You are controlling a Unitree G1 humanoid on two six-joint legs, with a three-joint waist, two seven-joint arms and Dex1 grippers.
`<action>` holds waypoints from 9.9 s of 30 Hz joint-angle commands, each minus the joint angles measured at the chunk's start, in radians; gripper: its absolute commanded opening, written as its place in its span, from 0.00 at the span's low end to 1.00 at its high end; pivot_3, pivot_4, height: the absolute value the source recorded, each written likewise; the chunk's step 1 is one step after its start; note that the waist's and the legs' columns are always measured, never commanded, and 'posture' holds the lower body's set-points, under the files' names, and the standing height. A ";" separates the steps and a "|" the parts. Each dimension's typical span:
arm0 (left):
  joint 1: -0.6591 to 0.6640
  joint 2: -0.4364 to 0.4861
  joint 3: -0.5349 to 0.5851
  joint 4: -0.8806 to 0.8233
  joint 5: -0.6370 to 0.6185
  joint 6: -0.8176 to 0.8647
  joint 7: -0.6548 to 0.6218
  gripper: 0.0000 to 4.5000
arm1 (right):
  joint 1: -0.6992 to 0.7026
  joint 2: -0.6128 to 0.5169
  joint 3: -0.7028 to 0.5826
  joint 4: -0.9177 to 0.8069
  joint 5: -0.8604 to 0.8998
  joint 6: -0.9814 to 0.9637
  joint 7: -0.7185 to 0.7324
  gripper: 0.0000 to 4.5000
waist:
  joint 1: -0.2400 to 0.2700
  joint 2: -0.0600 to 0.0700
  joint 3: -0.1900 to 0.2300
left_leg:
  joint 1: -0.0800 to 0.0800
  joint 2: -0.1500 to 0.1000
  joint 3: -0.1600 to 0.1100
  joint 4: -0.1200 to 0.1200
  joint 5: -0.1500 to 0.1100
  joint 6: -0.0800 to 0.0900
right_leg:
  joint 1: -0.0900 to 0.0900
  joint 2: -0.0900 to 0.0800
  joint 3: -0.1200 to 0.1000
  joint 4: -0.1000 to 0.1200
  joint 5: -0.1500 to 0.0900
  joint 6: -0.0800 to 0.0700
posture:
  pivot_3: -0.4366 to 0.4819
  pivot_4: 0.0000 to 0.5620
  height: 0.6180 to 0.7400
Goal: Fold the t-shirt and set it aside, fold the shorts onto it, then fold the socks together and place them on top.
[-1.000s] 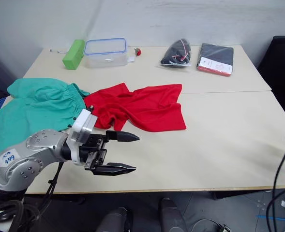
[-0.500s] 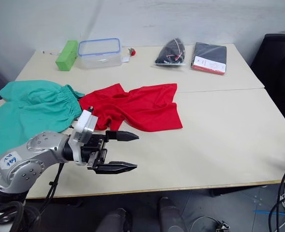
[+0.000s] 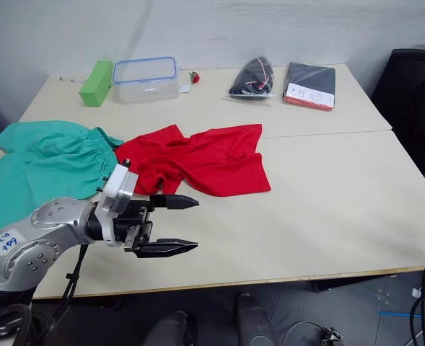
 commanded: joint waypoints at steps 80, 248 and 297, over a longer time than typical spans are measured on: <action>-0.415 -0.184 -0.310 0.917 0.949 -0.442 -0.023 0.08 | -0.419 0.184 0.833 -0.171 -0.226 -0.163 0.418 1.00 | 0.056 -0.001 0.000 | -0.017 -0.005 -0.011 0.019 -0.006 0.008 | -0.015 -0.020 -0.029 0.008 0.006 0.001 | 0.48 0.27 1.00; 0.021 0.176 0.288 0.373 0.351 0.029 -0.085 0.62 | -0.347 -0.100 0.637 -0.136 0.105 0.173 0.904 0.72 | 0.056 0.003 0.001 | -0.020 -0.002 -0.020 0.014 -0.006 0.002 | -0.017 -0.021 -0.033 0.007 0.001 -0.007 | 0.48 0.27 1.00; 0.345 0.173 0.253 0.138 0.396 -0.110 -0.084 0.00 | 0.111 0.007 0.559 -0.744 0.083 0.066 0.478 0.00 | 0.058 0.002 -0.001 | -0.001 -0.001 -0.030 0.005 -0.005 0.003 | 0.011 -0.024 -0.038 -0.010 0.002 -0.009 | 0.48 0.27 1.00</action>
